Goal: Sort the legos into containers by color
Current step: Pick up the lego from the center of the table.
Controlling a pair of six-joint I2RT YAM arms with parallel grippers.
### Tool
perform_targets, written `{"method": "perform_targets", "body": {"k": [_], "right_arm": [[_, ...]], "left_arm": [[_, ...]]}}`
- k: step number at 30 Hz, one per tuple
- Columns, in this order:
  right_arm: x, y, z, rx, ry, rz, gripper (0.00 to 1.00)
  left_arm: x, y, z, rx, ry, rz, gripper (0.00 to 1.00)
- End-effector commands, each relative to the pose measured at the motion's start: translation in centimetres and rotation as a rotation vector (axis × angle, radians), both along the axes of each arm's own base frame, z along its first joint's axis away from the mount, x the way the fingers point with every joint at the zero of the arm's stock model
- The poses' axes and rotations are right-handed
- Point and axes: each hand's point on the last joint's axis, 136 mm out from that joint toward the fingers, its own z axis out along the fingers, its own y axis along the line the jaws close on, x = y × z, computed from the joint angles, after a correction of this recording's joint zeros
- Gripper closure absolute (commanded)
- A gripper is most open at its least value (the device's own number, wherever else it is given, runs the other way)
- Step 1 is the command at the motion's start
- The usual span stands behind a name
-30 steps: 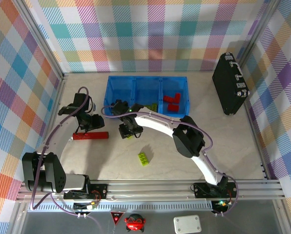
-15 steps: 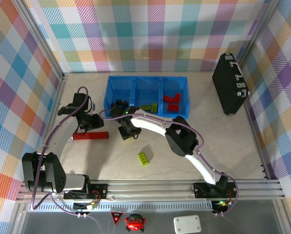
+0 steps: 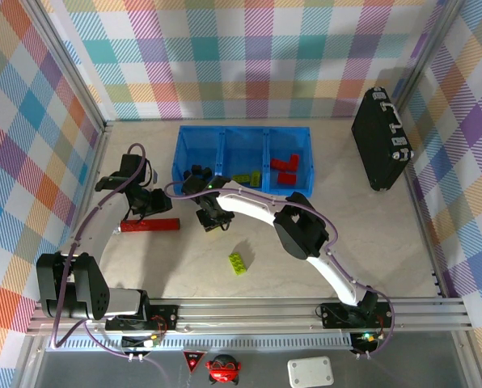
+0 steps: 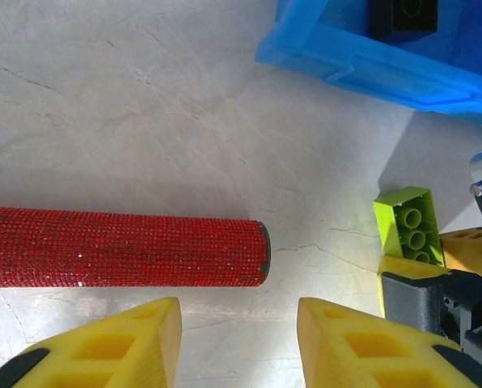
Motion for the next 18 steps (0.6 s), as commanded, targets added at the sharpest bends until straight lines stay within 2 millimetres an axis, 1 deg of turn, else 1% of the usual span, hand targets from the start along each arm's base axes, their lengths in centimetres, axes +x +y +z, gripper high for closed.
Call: {"method": "perform_targets", "body": {"k": [1, 13, 18], "right_arm": [[-0.8, -0.5, 3.2, 0.023, -0.019, -0.008, 0.6], [-2.5, -3.5, 8.2, 0.063, -0.043, -0.052, 0.62], [-1.8, -4.2, 10.3, 0.075, -0.086, -0.071, 0.62]], "left_arm": [[0.2, 0.3, 0.5, -0.008, -0.029, -0.002, 0.58], [0.3, 0.3, 0.5, -0.021, -0.029, 0.0, 0.58], [0.3, 0.3, 0.6, -0.024, -0.031, 0.001, 0.58]]}}
